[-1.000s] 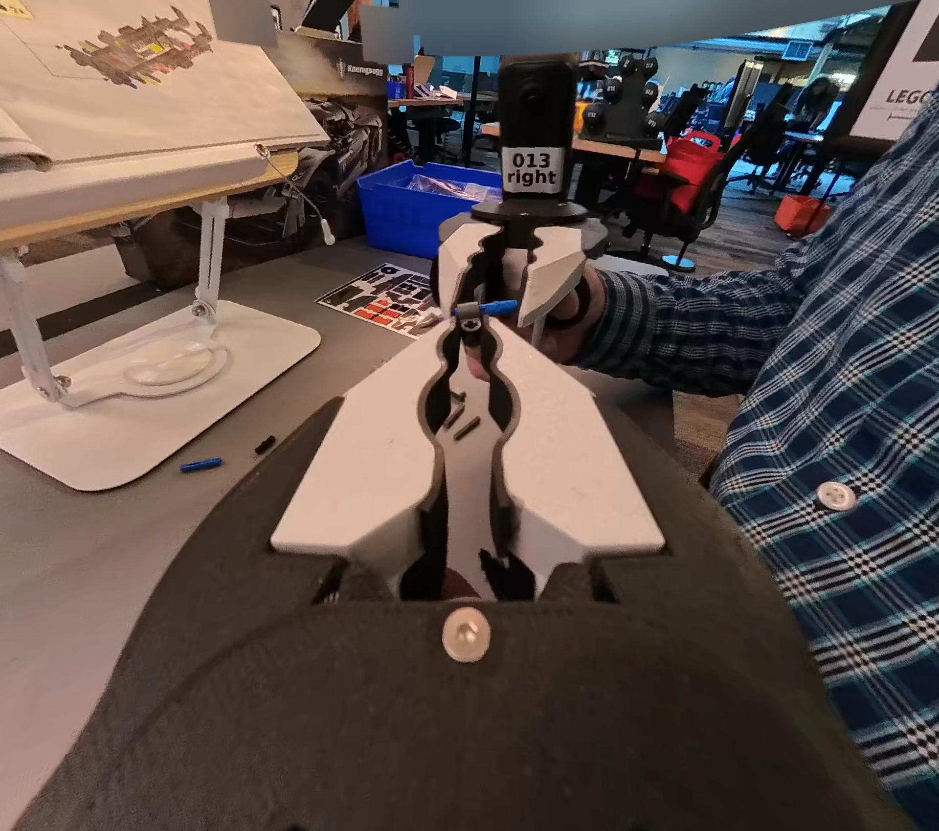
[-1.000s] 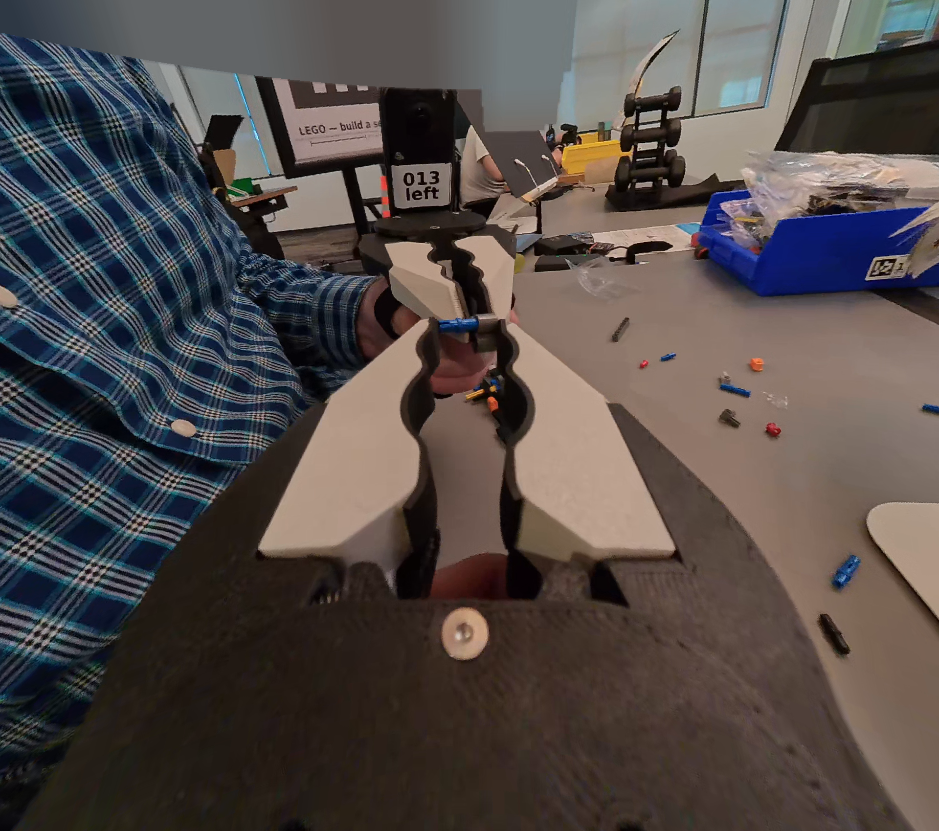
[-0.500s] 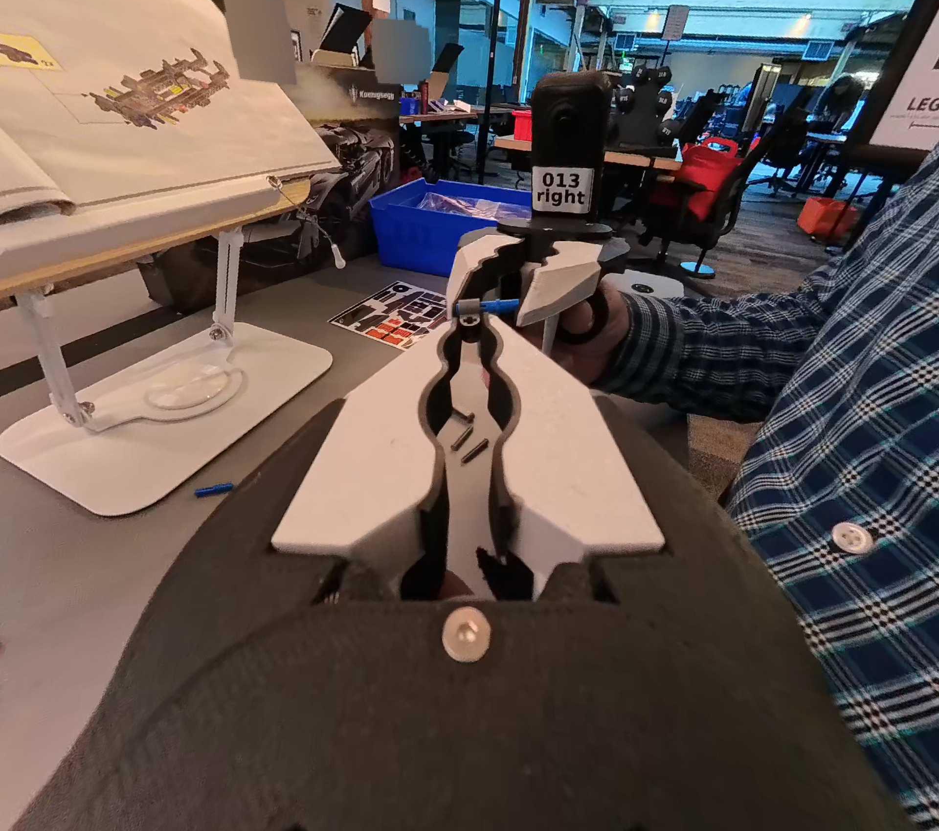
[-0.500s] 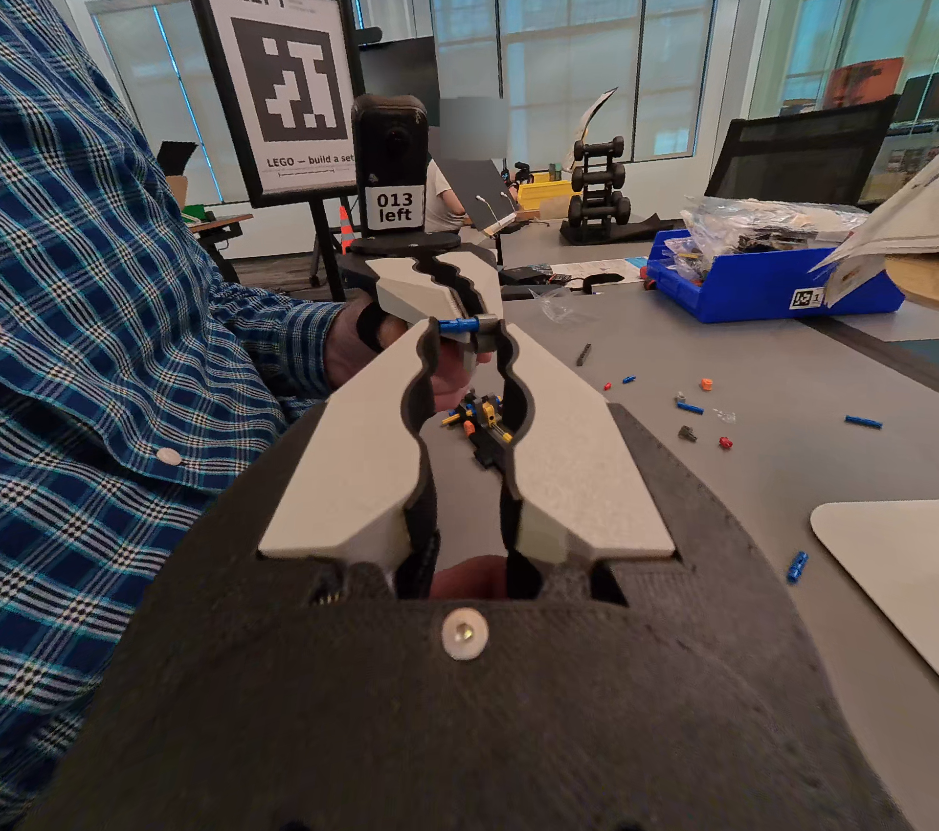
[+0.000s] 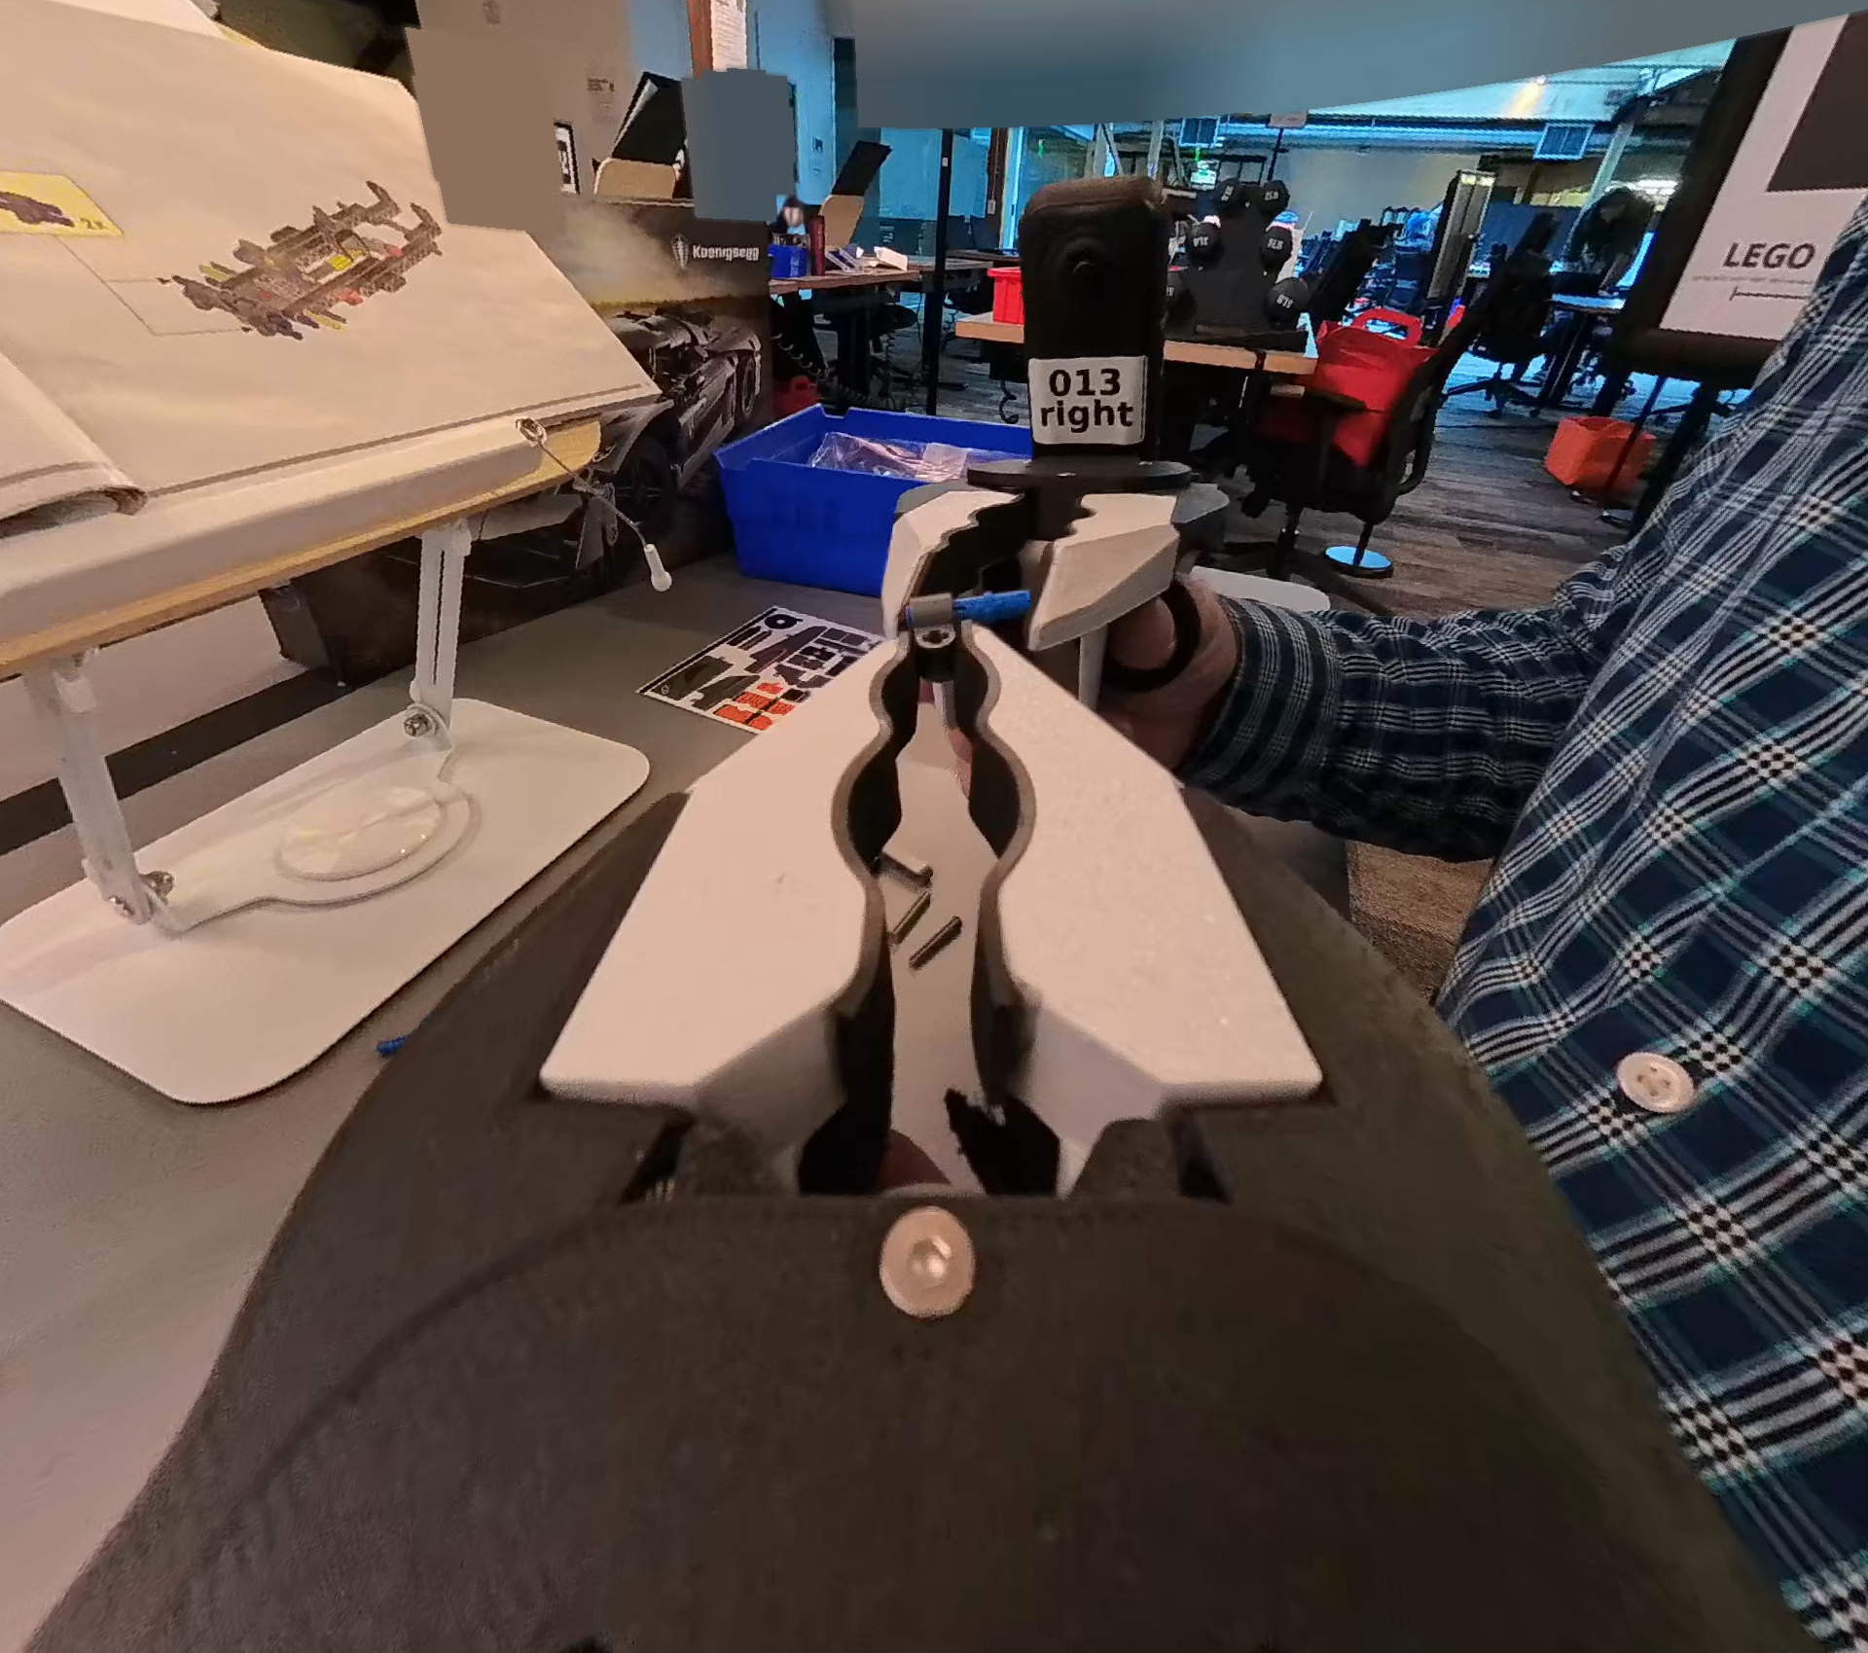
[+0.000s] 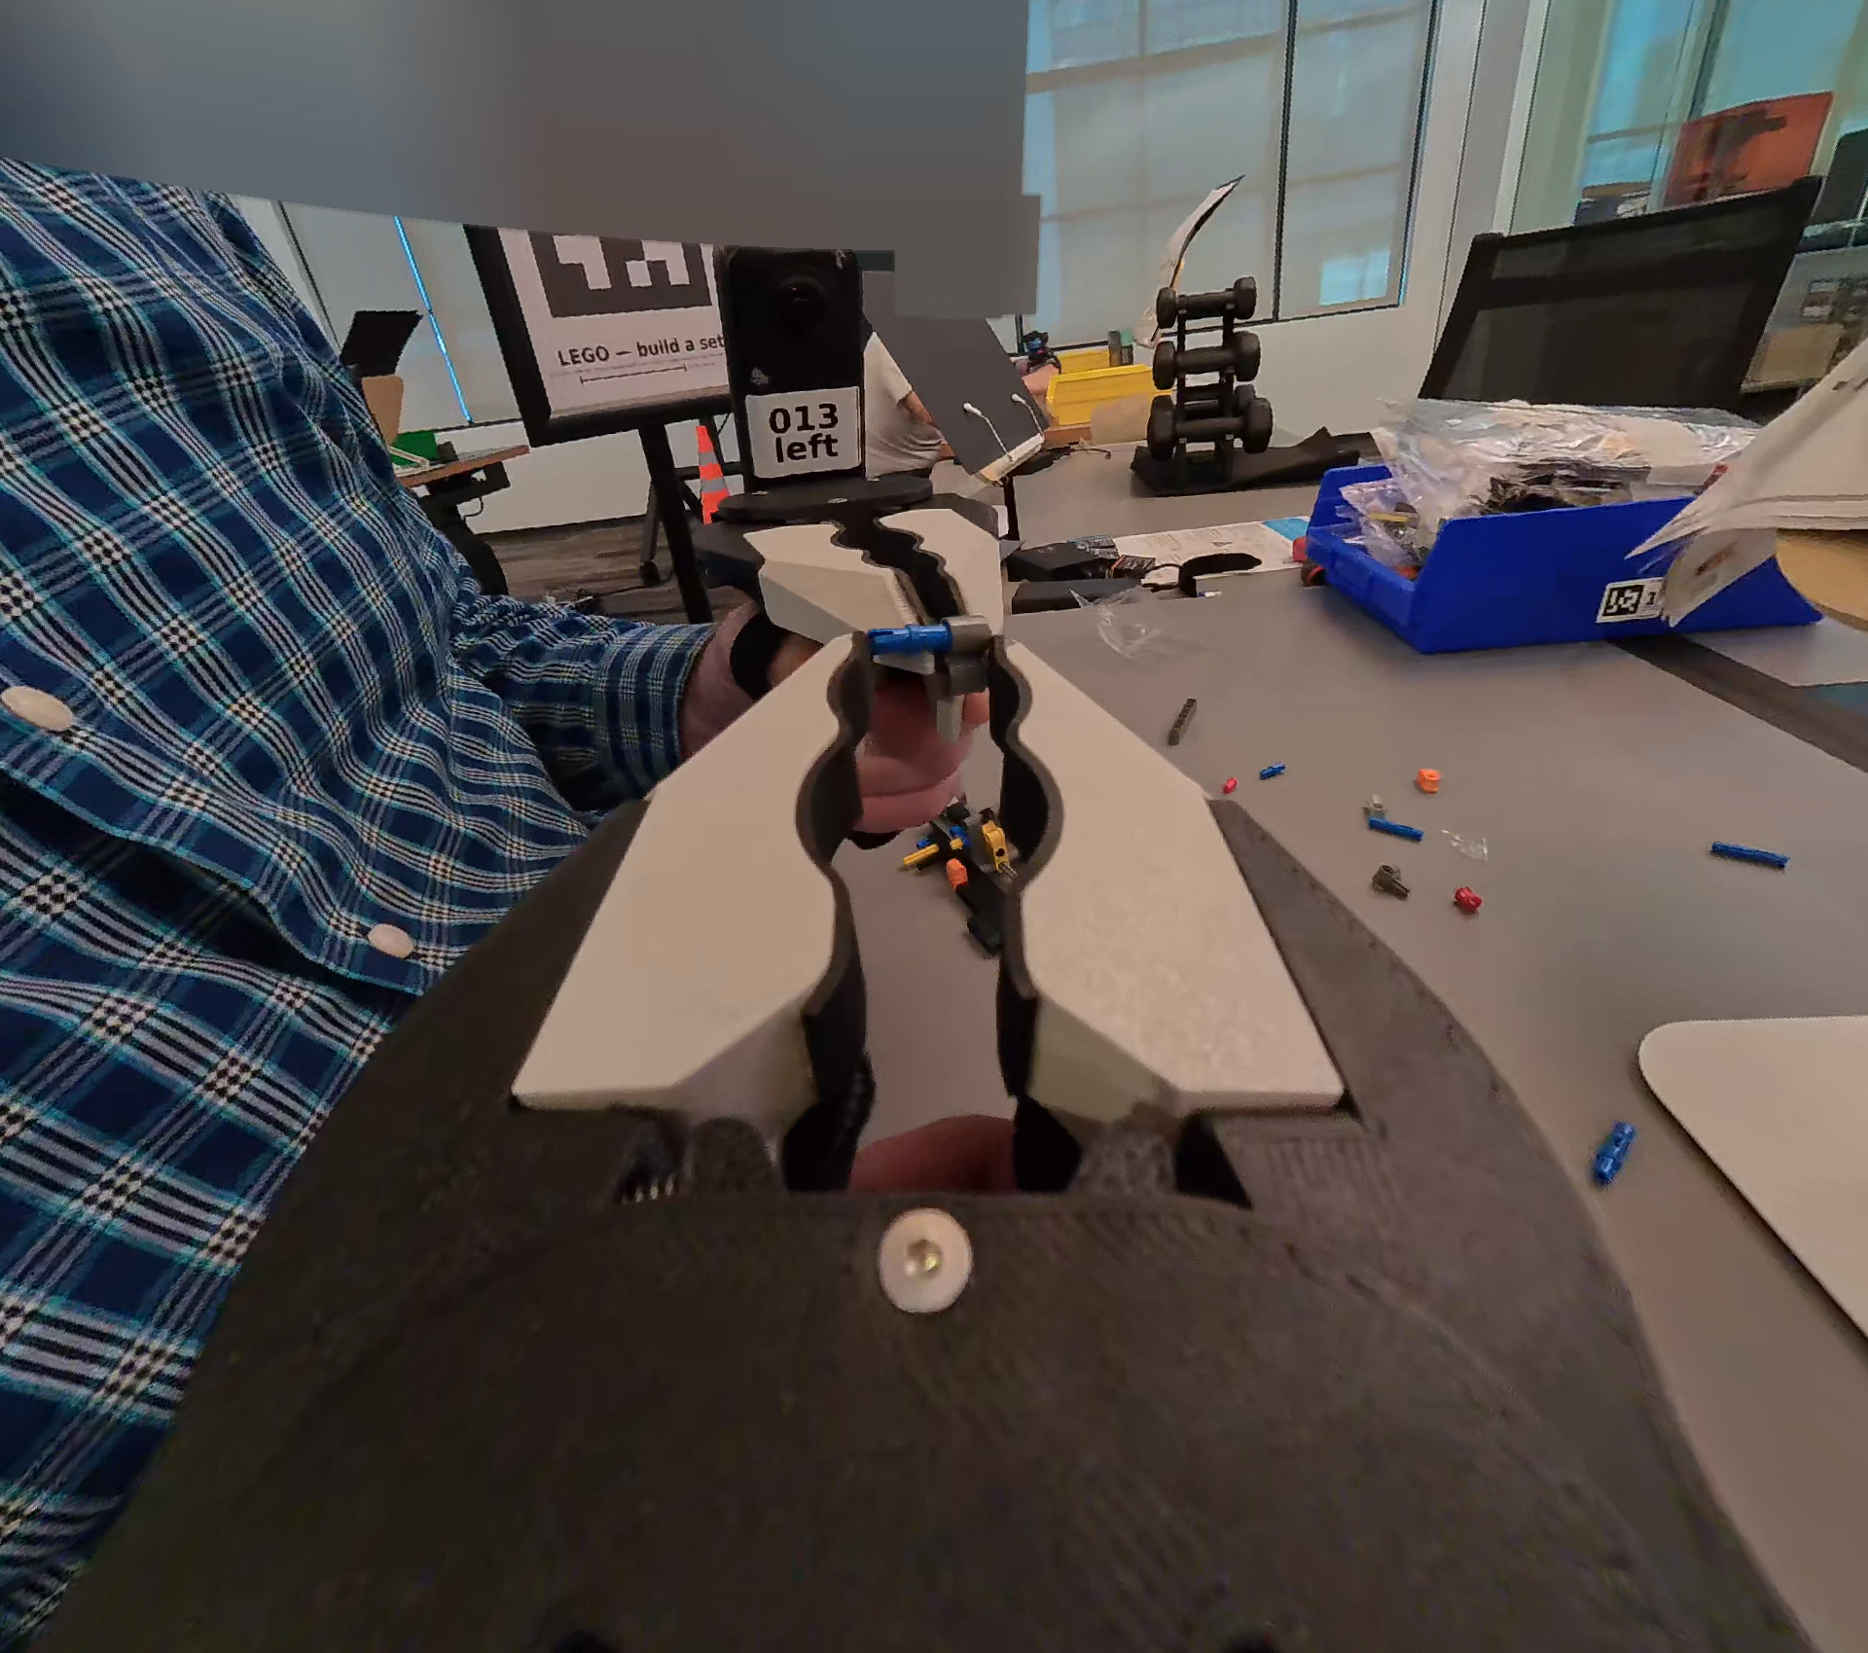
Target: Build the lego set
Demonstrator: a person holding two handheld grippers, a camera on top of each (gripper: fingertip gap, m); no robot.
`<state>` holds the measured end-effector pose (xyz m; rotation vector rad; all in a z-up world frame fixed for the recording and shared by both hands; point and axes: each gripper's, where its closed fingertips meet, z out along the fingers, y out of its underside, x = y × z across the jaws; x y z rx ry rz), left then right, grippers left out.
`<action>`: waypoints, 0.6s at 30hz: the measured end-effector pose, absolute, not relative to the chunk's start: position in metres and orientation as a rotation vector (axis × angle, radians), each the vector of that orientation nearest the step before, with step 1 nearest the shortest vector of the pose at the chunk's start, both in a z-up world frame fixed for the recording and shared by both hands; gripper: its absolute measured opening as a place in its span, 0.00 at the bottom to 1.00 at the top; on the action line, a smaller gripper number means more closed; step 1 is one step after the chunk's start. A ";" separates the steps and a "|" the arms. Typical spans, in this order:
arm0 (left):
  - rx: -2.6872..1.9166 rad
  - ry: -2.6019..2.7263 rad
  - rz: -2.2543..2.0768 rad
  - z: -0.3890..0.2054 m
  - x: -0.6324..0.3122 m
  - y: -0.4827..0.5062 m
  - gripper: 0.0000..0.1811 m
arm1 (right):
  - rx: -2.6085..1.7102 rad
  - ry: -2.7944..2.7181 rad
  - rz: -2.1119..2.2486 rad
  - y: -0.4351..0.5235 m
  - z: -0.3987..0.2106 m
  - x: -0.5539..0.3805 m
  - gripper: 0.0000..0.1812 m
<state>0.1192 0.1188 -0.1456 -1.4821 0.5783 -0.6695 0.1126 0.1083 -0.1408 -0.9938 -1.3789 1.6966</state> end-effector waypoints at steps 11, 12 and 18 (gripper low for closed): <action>-1.457 0.612 -0.647 -0.145 0.123 0.118 0.02 | -0.944 -1.360 1.730 0.108 -0.142 0.116 0.10; -1.458 0.614 -0.635 -0.145 0.123 0.119 0.02 | -0.942 -1.354 1.727 0.109 -0.142 0.116 0.10; -1.435 0.647 -0.655 -0.141 0.127 0.114 0.02 | -0.947 -1.350 1.788 0.105 -0.138 0.118 0.12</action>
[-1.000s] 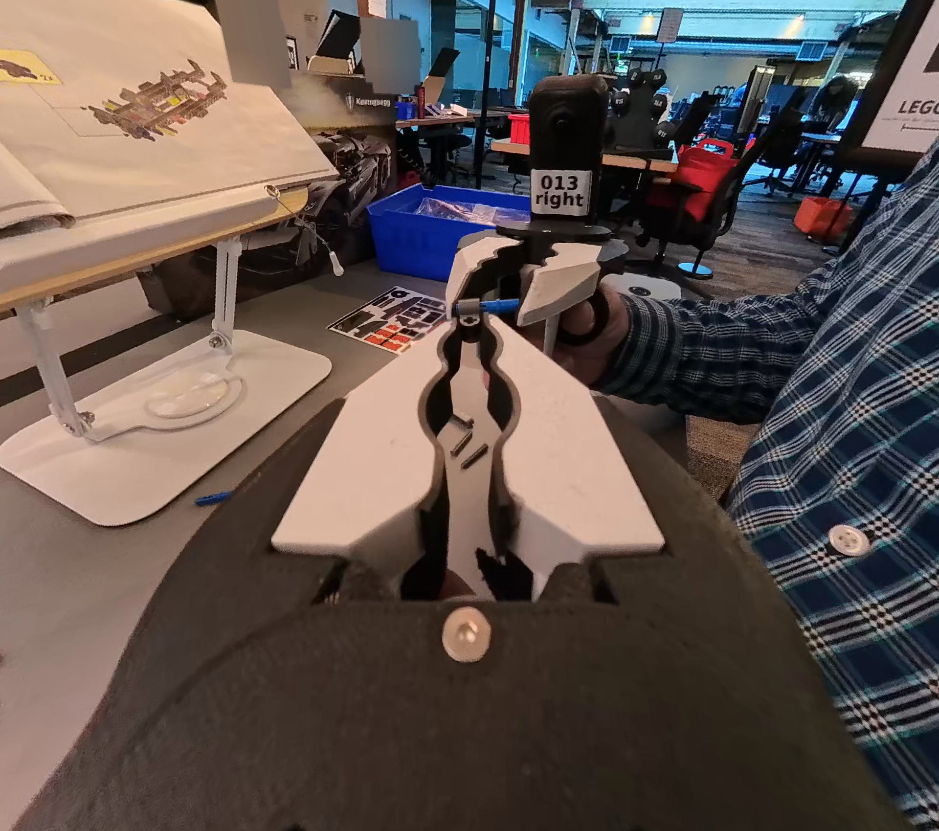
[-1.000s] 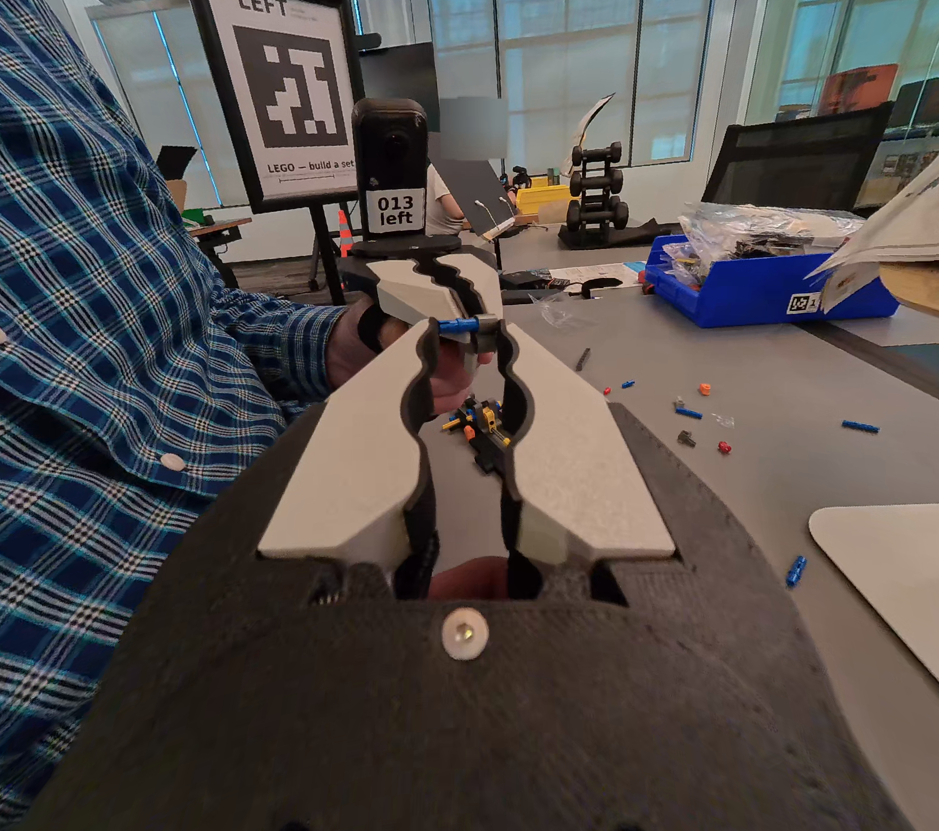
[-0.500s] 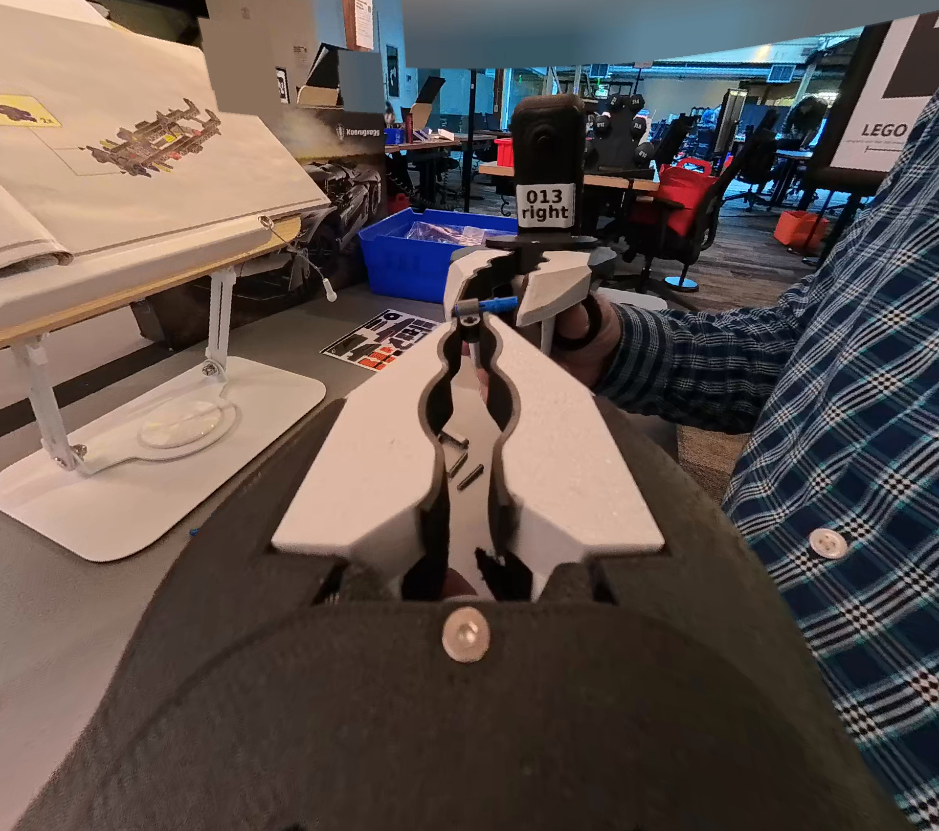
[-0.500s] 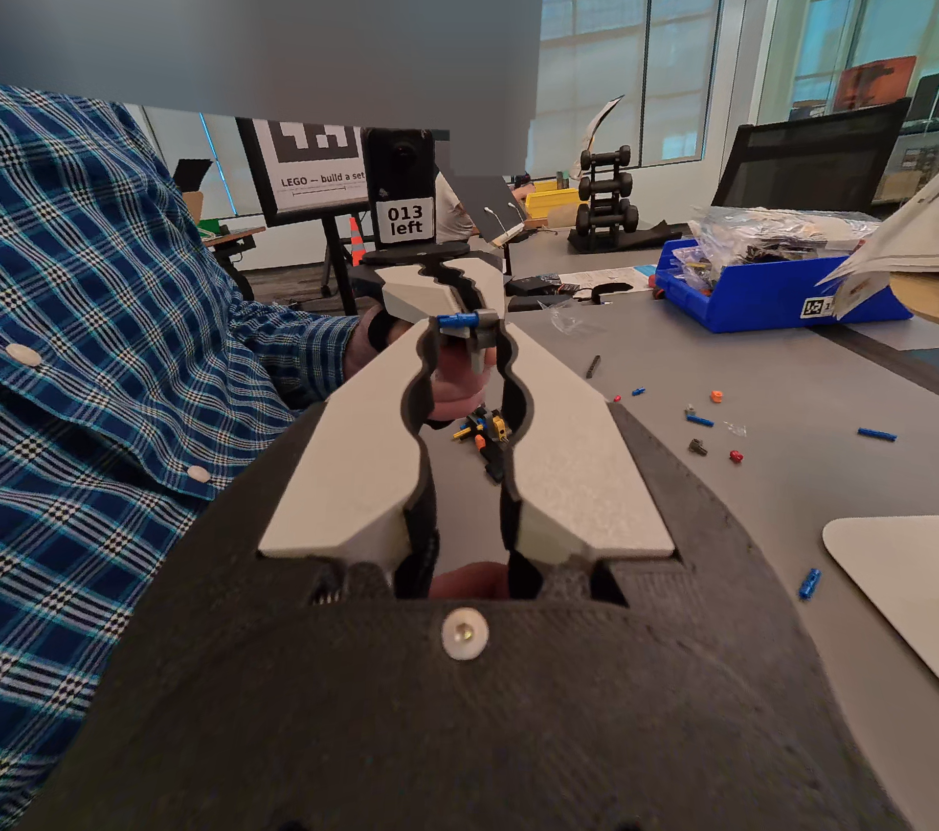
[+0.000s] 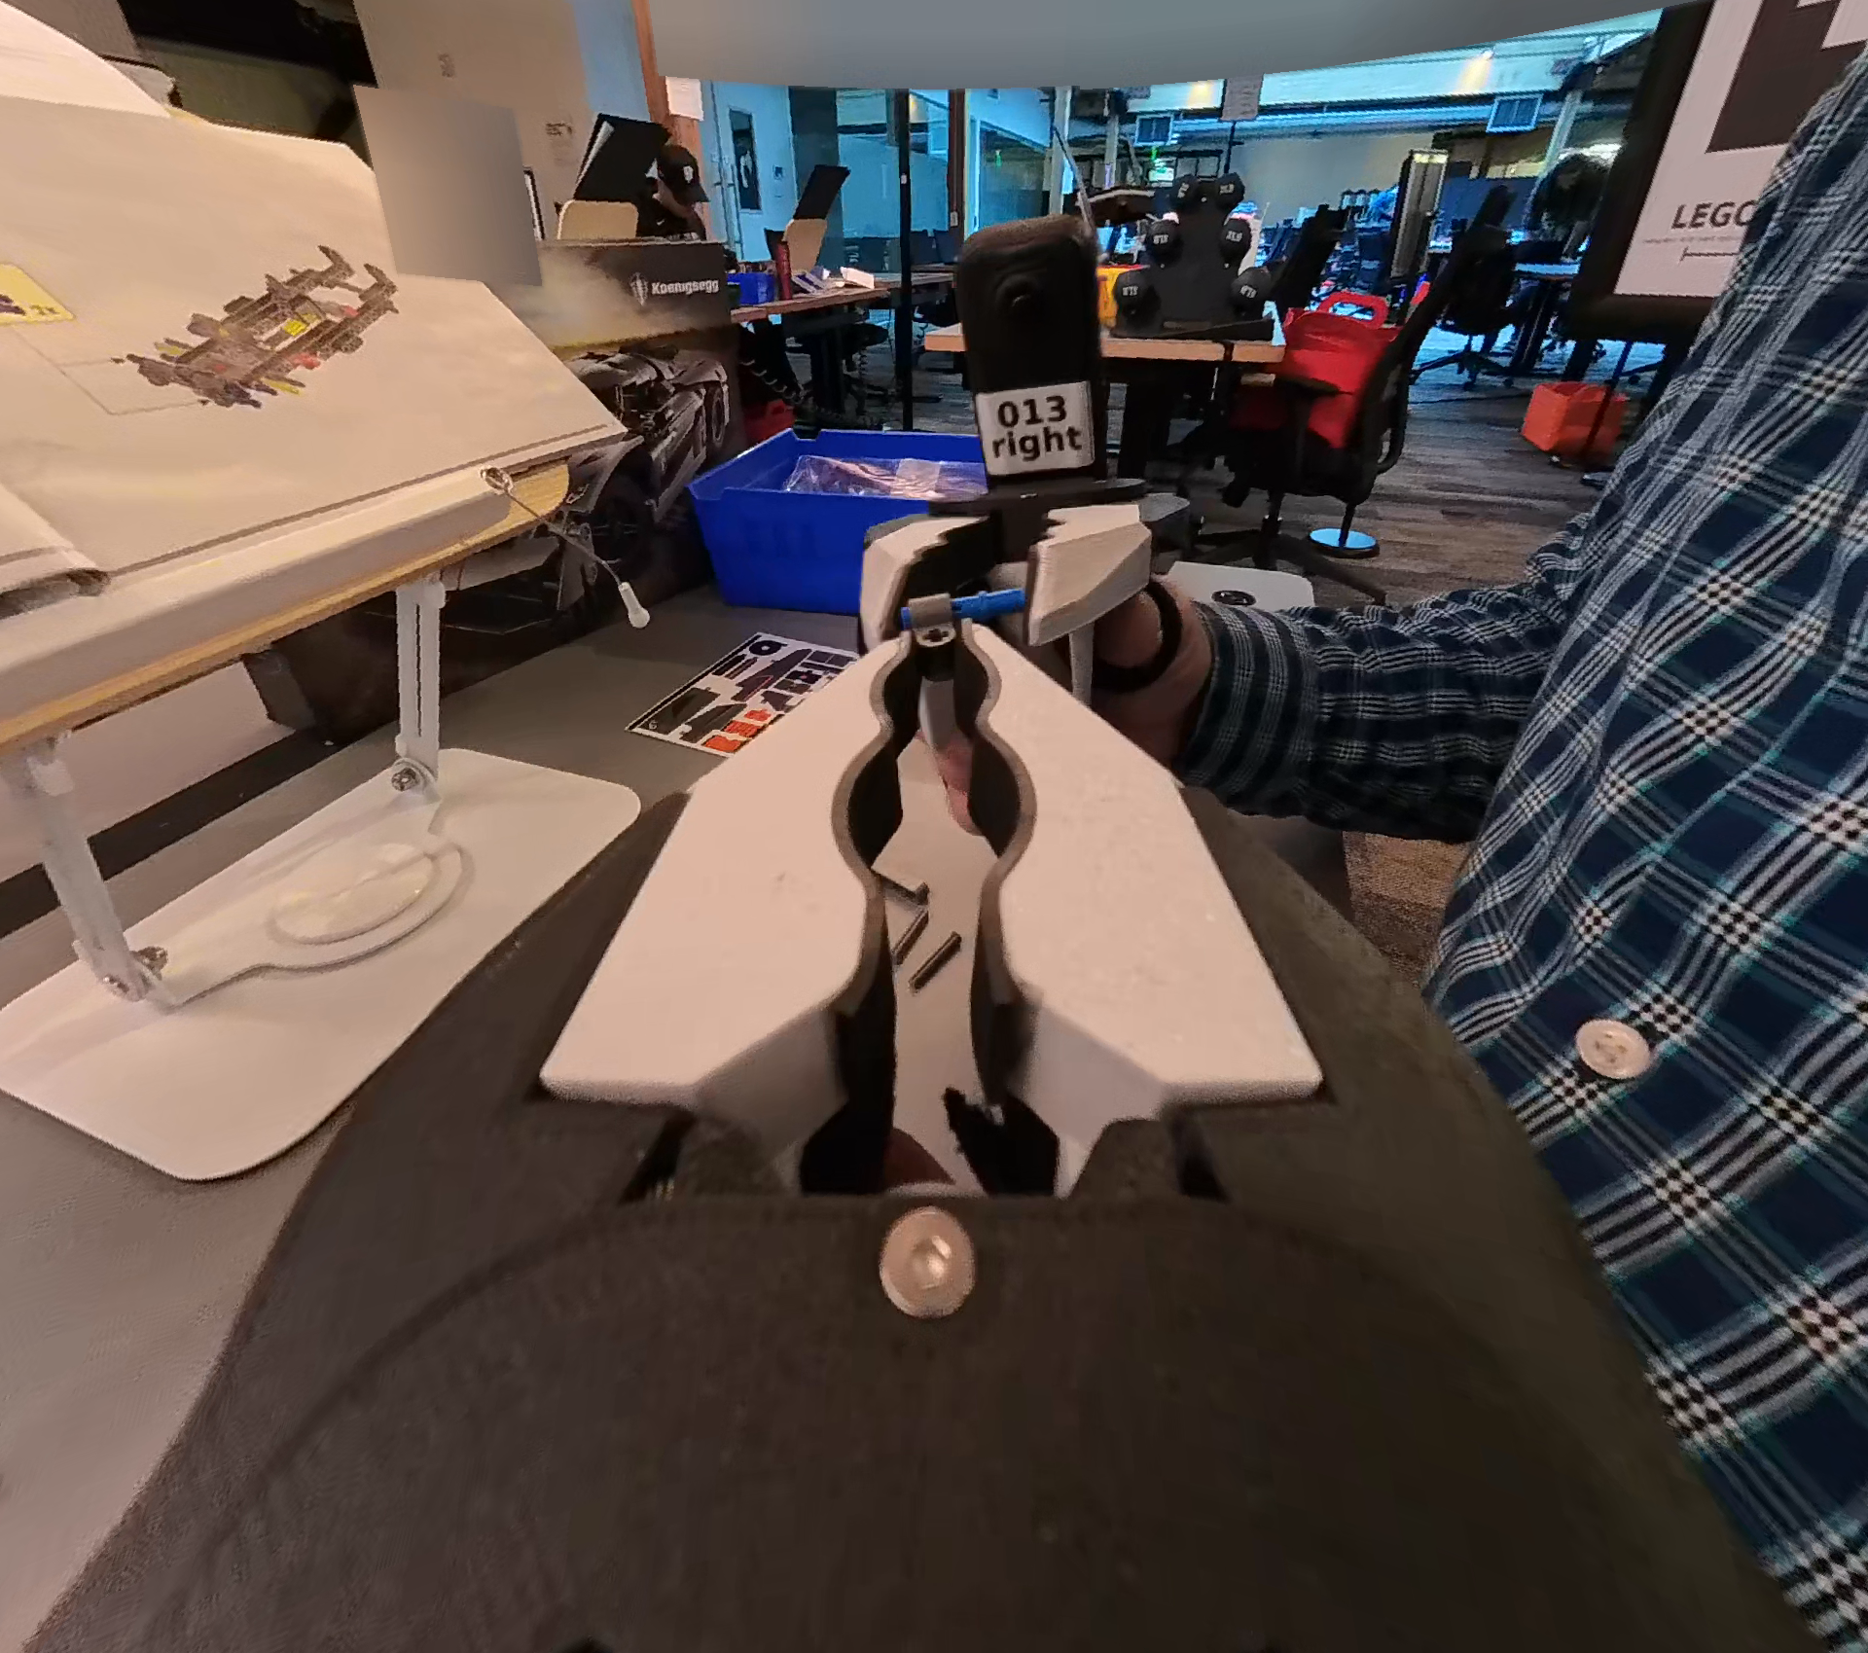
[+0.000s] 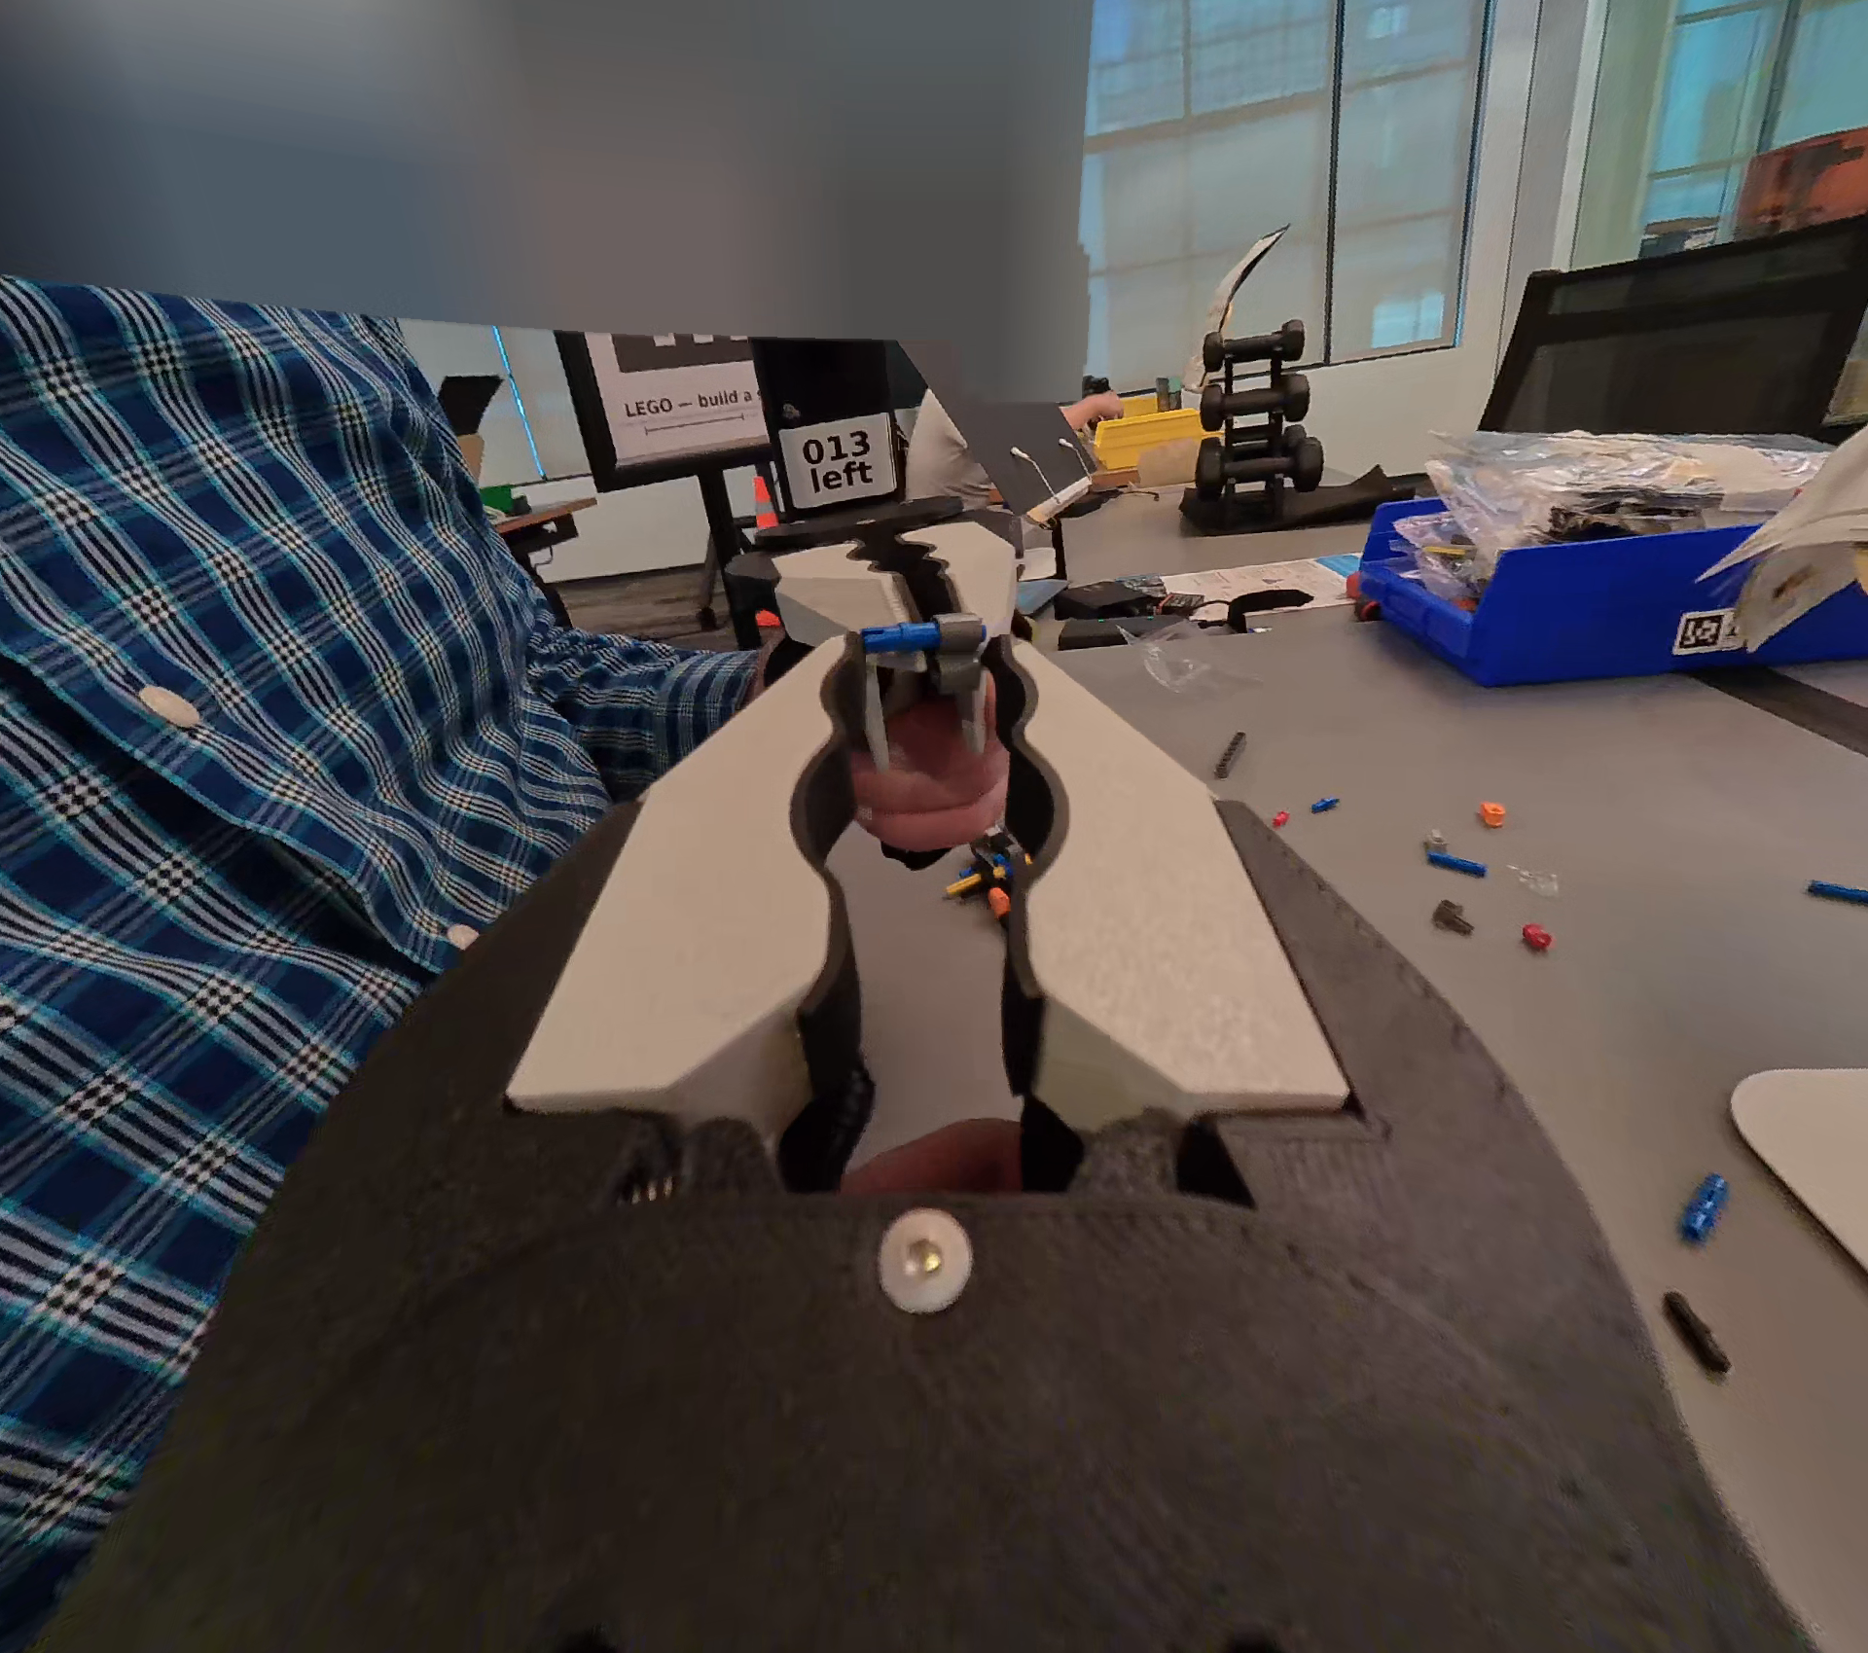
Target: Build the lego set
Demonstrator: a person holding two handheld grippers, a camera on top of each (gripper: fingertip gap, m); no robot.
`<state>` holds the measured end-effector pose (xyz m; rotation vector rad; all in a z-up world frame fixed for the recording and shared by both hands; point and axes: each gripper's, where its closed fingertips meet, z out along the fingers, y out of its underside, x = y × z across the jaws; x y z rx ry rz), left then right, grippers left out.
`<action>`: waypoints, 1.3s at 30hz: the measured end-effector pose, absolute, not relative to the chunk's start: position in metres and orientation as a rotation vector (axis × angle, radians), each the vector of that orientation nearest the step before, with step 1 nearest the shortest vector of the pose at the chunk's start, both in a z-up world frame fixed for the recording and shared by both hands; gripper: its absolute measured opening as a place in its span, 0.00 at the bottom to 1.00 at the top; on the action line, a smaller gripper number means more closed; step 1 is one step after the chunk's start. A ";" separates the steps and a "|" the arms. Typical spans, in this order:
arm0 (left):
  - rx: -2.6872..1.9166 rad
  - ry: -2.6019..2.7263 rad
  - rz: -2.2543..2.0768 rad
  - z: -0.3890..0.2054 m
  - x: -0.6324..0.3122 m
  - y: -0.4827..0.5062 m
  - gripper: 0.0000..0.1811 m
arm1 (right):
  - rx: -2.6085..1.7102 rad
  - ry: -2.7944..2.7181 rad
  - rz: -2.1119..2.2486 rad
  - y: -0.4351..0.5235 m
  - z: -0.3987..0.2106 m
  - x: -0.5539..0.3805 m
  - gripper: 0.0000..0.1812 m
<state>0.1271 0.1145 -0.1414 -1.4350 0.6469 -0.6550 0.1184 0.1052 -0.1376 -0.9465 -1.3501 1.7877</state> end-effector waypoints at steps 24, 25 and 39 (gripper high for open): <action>-1.424 0.685 -0.624 -0.139 0.125 0.109 0.02 | -0.947 -1.335 1.754 0.105 -0.135 0.122 0.20; -1.441 0.665 -0.610 -0.142 0.119 0.110 0.02 | -0.958 -1.342 1.750 0.108 -0.135 0.125 0.20; -1.678 0.259 -0.496 -0.188 0.035 0.139 0.02 | -1.617 -1.589 0.681 0.247 -0.285 0.043 0.05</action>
